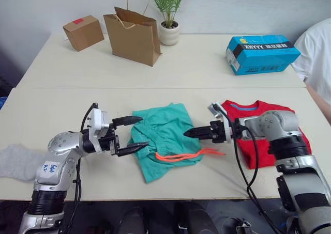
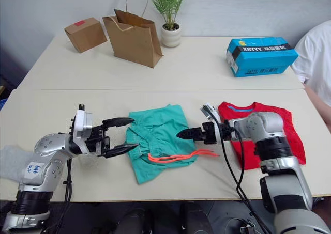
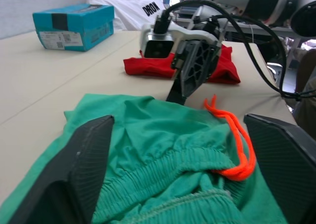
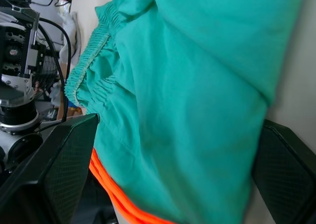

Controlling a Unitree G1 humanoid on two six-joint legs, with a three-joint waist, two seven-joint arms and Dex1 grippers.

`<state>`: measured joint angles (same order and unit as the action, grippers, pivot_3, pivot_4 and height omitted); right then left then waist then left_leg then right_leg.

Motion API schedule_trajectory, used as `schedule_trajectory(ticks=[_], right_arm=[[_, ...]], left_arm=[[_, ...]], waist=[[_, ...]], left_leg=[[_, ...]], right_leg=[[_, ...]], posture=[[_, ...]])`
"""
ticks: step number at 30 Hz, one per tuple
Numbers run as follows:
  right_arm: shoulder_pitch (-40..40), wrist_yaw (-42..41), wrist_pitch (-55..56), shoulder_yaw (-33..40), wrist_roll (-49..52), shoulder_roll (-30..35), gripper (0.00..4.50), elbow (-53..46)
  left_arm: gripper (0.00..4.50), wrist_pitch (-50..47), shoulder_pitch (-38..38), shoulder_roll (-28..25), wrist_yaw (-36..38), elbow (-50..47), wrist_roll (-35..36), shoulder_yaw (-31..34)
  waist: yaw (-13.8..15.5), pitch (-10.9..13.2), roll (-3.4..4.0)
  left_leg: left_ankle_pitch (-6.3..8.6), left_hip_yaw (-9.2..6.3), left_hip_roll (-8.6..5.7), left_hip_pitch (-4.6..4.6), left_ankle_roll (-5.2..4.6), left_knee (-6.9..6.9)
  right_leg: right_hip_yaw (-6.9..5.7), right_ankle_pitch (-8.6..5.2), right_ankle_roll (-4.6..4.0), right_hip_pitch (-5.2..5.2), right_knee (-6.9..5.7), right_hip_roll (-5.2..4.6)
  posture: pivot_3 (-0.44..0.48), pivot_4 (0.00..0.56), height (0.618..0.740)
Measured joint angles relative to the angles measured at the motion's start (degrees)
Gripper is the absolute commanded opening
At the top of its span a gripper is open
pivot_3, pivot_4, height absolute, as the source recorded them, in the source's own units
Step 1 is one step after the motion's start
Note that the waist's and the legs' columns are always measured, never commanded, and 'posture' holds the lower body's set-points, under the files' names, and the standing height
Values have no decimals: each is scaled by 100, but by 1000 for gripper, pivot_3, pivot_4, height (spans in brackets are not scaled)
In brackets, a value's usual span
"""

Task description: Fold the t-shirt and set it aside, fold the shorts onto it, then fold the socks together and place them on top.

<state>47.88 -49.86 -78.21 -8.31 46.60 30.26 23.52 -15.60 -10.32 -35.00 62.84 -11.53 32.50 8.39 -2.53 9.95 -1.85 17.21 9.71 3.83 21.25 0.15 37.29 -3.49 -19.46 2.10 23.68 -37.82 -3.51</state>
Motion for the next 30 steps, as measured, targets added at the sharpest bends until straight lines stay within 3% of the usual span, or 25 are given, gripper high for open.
schedule_trajectory(ticks=[3,6,14,18,23,30], right_arm=[[157,74,287,67,-262,-437,3866,368],[202,200,588,258,-466,-762,2891,719],[-236,194,112,683,-428,-431,12,-69],[-505,162,-413,1101,-75,28,12,-900],[-691,-351,-1039,2005,723,1636,12,-2138],[-677,-1080,-1039,2199,784,3717,12,-1878]], left_arm=[[4500,-89,307,-77,-62,-190,129,174],[4500,-210,500,-111,-147,-430,300,301],[4500,-577,661,-246,-383,-620,663,694],[4500,-589,632,-237,-453,-620,672,710],[4500,-673,460,-129,-408,-530,682,467],[4500,-613,36,38,-215,-63,607,107]], waist=[[-63,-2,-3],[-78,-2,-4],[-32,2,2],[-30,7,11],[71,35,57],[74,42,67]], left_leg=[[-2,-1,1,-4,4,-1],[-3,-1,0,-3,5,-2],[1,-6,-4,8,0,-10],[3,-6,-4,10,-1,-12],[9,-7,-6,14,-8,-13],[11,2,-4,8,-6,-15]], right_leg=[[0,0,0,-2,-3,0],[0,0,-1,-1,-5,0],[-2,0,0,1,10,-5],[-3,0,0,2,14,-6],[-4,1,2,3,26,-4],[3,1,2,4,31,2]], posture=[[0,150,740],[0,150,740],[0,150,740],[0,150,740],[0,150,740],[0,150,740]])
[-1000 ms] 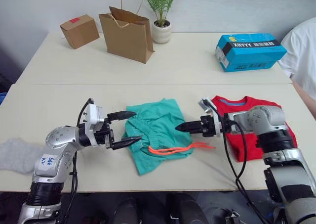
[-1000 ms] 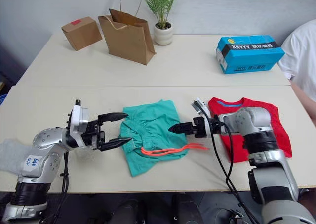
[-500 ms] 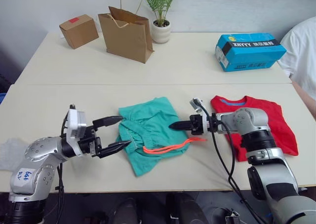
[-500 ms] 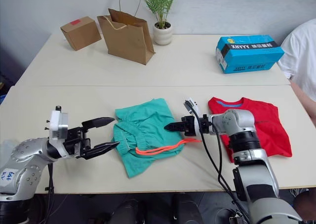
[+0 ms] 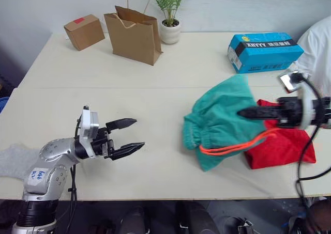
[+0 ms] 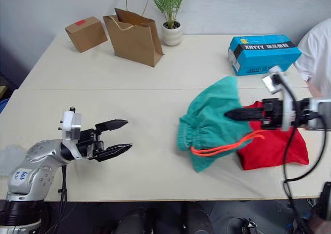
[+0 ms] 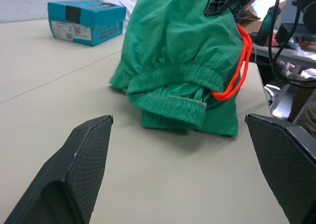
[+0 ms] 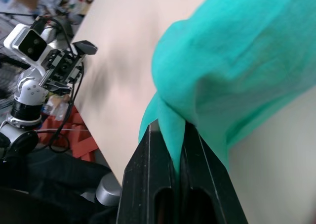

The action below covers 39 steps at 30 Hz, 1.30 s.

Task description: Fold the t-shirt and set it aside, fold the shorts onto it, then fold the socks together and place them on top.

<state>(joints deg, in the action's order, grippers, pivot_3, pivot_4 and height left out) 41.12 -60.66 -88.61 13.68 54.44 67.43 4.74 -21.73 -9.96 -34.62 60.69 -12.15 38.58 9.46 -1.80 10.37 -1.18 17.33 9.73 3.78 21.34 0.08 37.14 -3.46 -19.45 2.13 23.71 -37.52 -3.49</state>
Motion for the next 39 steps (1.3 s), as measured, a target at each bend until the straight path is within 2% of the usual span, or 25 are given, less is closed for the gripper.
schedule_trajectory(ticks=[2,4,9,13,16,18,21,27,31,33,36,39], right_arm=[[-184,-379,340,-220,-247,662,12,341],[-390,-735,808,-506,-628,1023,12,773],[-460,-1376,2136,-1335,-1627,1081,12,1913],[-541,-1367,3964,-1732,-2749,648,12,3247],[-415,-768,5137,-1702,-3294,-116,12,4310],[-417,-615,5594,-1681,-3473,-265,12,4656],[-367,-745,5833,-1533,-3628,-269,631,4818],[-782,-1234,6124,-1178,-3667,1,2660,4170],[-1138,-1573,6813,-479,-3578,470,3931,3659],[-1359,-1825,7349,-11,-3379,480,4483,3195],[-1546,-1933,7717,449,-3070,179,4483,2448],[-1894,-1839,8276,696,-2679,-824,4483,1228]], left_arm=[[4500,54,-79,14,60,81,-30,-66],[4500,92,-95,17,89,182,-65,-80],[4500,153,-182,31,160,206,-75,-138],[4500,192,-211,27,166,218,-82,-142],[4500,191,-132,16,114,149,-87,-128],[4500,178,4,-12,87,110,-84,-101],[4500,168,140,-82,63,87,-81,-51],[4500,164,325,-269,54,-125,-76,7],[4500,133,446,-522,81,-145,-53,299],[4500,122,548,-638,60,-147,-51,508],[4500,203,652,-658,-63,-138,-73,760],[4500,490,813,-590,-296,-129,-165,1124]], waist=[[10,0,0],[-3,0,-2],[-32,3,4],[-5,3,3],[-40,5,5],[-35,17,28],[-27,20,34],[-1,20,36],[1,22,38],[-21,22,38],[-73,23,30],[-105,18,11]], left_leg=[[0,0,0,-1,1,-3],[2,8,0,-1,-2,0],[1,23,-1,-7,-5,7],[-1,30,-1,-7,-1,12],[-3,41,-1,-10,2,17],[-4,41,-1,-10,4,18],[-6,39,1,-12,7,21],[-5,38,0,-12,6,18],[-6,38,1,-16,7,16],[-4,38,3,-22,8,16],[-5,37,5,-26,8,17],[-6,31,8,-26,13,9]], right_leg=[[0,0,0,-1,5,2],[5,0,1,-2,8,2],[23,8,15,-1,6,2],[26,8,16,-1,5,6],[36,9,18,4,-5,8],[38,9,19,6,-8,9],[40,9,19,5,-11,11],[42,9,20,5,-13,9],[41,9,20,5,-13,11],[42,9,20,-1,-12,12],[43,9,20,-5,-14,13],[40,9,20,-5,-14,16]], posture=[[0,150,740],[0,150,740],[0,150,740],[0,150,740],[0,150,740],[0,150,740],[0,150,740],[0,150,740],[0,150,740],[0,150,740],[0,150,740],[0,150,740]])
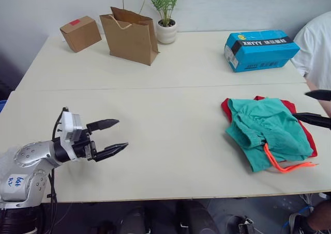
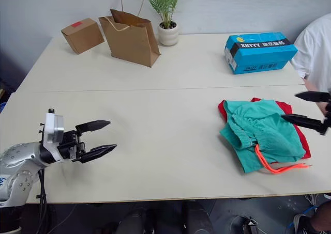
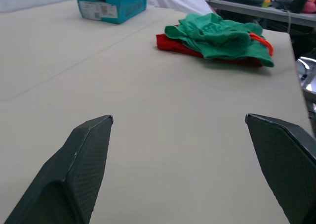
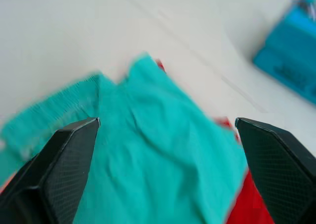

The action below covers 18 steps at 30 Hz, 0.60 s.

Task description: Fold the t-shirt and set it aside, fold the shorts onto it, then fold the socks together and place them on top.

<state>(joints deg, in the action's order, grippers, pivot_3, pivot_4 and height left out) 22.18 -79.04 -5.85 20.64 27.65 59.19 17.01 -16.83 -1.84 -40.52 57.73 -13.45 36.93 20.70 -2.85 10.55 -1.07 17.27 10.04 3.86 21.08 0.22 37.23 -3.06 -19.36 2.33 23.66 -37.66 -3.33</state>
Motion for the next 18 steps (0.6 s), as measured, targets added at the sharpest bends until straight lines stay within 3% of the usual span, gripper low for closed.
schedule_trajectory(ticks=[4,8,13,18], right_arm=[[-536,100,477,-424,91,-1063,4483,-1152],[-1094,115,1503,-1463,-162,-2508,4483,-1695],[-1162,-86,2453,-1875,-304,-2939,4483,-1527],[-1242,-144,2529,-2080,-163,-3103,4483,-1501]], left_arm=[[4500,214,598,72,-283,-22,-71,595],[4500,491,2096,578,-554,-429,-165,1515],[4500,1041,3605,1556,-900,-603,-253,2565],[4500,1350,4550,2458,-1249,-481,-218,3190]], waist=[[15,1,0],[-48,-3,-34],[-23,-10,-53],[-16,-18,-86]], left_leg=[[1,1,-3,5,-2,-8],[14,0,4,4,-4,-7],[38,-5,-11,-7,-38,8],[59,-18,-11,-6,-68,8]], right_leg=[[0,-2,3,5,5,-6],[-5,-3,2,0,13,-7],[-7,1,5,-22,21,-26],[-16,-3,-6,-22,23,-32]], posture=[[0,150,740],[0,150,740],[0,150,740],[0,150,740]])
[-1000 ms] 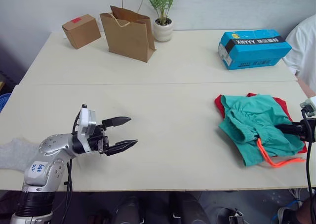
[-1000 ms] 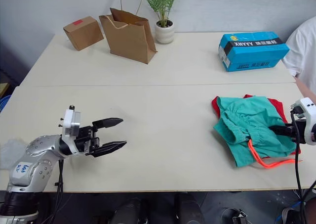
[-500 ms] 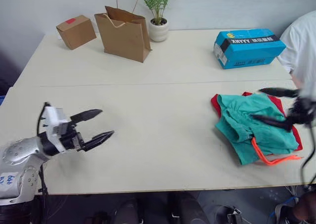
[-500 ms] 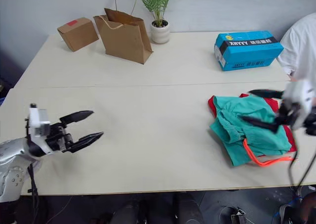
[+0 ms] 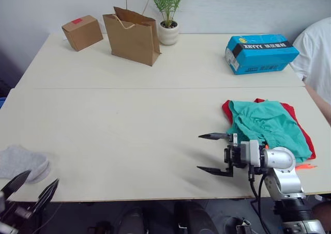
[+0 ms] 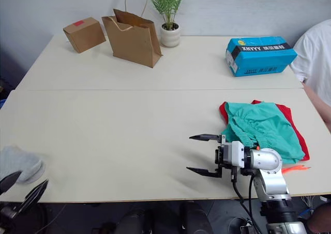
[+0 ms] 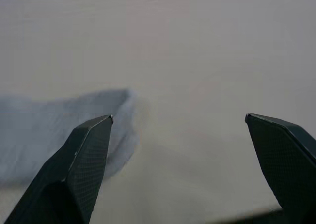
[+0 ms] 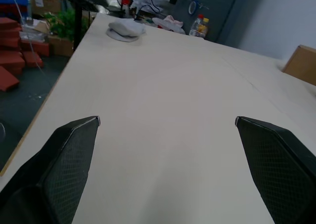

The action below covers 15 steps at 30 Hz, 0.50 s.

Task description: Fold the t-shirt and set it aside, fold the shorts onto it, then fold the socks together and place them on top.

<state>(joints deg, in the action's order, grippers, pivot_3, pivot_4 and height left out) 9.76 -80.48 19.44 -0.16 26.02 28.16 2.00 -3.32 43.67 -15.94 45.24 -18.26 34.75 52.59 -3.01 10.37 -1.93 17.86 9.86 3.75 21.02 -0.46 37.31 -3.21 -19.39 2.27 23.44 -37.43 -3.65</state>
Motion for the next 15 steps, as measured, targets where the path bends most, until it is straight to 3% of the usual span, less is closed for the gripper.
schedule_trajectory(ticks=[4,8,15], right_arm=[[-298,-2,-278,-56,301,46,4483,-434],[-548,14,-539,-160,445,95,4483,-716],[-440,17,-1051,-194,590,306,4483,-878]], left_arm=[[4500,-126,454,363,-456,387,77,316],[4500,-553,519,376,-923,372,257,351],[4500,-1431,358,-1087,-1384,-405,-37,192]], waist=[[5,-4,-8],[10,-11,-18],[39,-22,-33]], left_leg=[[6,-19,2,4,4,0],[7,-41,4,7,5,0],[0,-55,4,8,16,-8]], right_leg=[[-22,-14,-25,1,0,0],[-44,-19,-33,-4,-1,0],[-57,-27,-50,-6,-7,-2]], posture=[[0,150,740],[0,150,740],[0,150,740]])
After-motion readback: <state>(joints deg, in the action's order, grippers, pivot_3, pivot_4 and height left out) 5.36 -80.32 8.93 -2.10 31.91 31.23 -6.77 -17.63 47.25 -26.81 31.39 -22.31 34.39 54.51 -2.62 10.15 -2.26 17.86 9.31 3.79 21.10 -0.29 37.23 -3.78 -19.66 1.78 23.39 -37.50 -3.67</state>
